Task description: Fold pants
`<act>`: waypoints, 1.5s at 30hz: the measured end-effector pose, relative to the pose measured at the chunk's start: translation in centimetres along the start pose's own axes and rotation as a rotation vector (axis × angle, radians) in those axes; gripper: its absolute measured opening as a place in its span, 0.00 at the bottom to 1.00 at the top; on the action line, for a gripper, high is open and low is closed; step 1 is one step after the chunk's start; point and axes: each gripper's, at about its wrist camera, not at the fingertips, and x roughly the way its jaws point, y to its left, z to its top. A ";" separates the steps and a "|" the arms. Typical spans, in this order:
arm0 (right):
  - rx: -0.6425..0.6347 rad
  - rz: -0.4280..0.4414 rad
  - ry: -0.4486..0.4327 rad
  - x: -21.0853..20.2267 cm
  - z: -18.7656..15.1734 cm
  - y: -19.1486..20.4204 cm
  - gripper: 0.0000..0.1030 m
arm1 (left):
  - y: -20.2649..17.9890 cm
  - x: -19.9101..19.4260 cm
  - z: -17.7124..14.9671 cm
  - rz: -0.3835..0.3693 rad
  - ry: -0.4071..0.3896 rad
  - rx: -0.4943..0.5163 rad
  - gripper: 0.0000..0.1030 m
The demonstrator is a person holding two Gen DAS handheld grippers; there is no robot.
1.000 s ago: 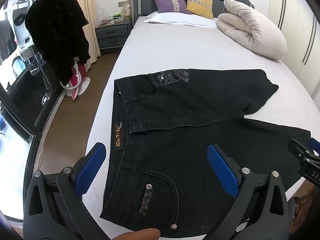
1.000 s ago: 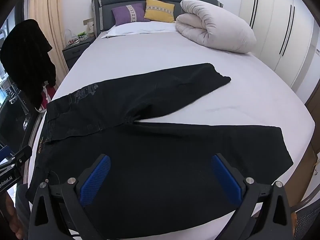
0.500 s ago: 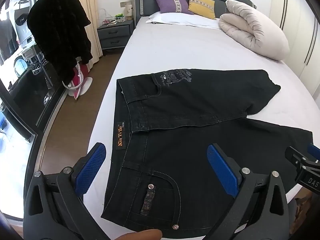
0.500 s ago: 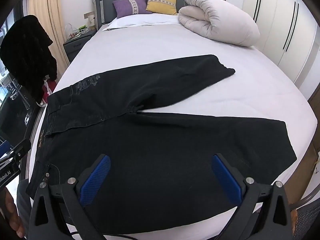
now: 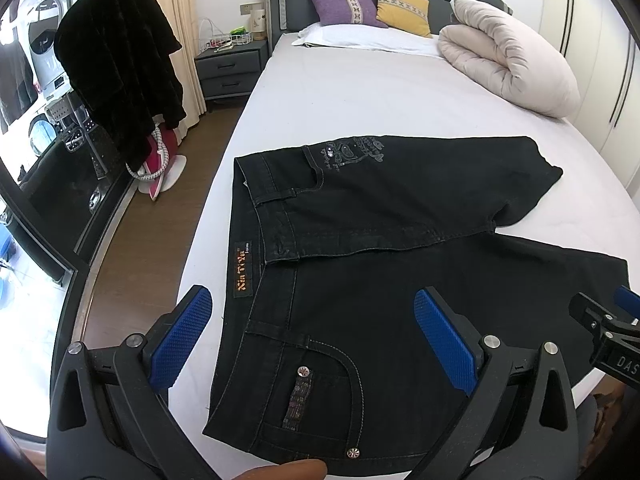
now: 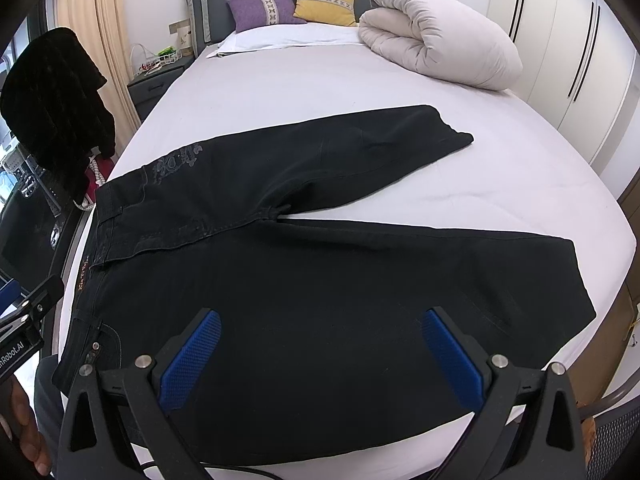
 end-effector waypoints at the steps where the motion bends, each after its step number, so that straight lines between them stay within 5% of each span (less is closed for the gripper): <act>1: 0.000 -0.001 0.000 0.0 0.0 0.1 1.00 | 0.0 0.0 -0.1 0.000 0.000 0.000 1.00; 45: 0.001 0.002 0.005 0.2 -0.1 0.1 1.00 | -0.6 0.3 -0.7 -0.005 -0.024 0.025 1.00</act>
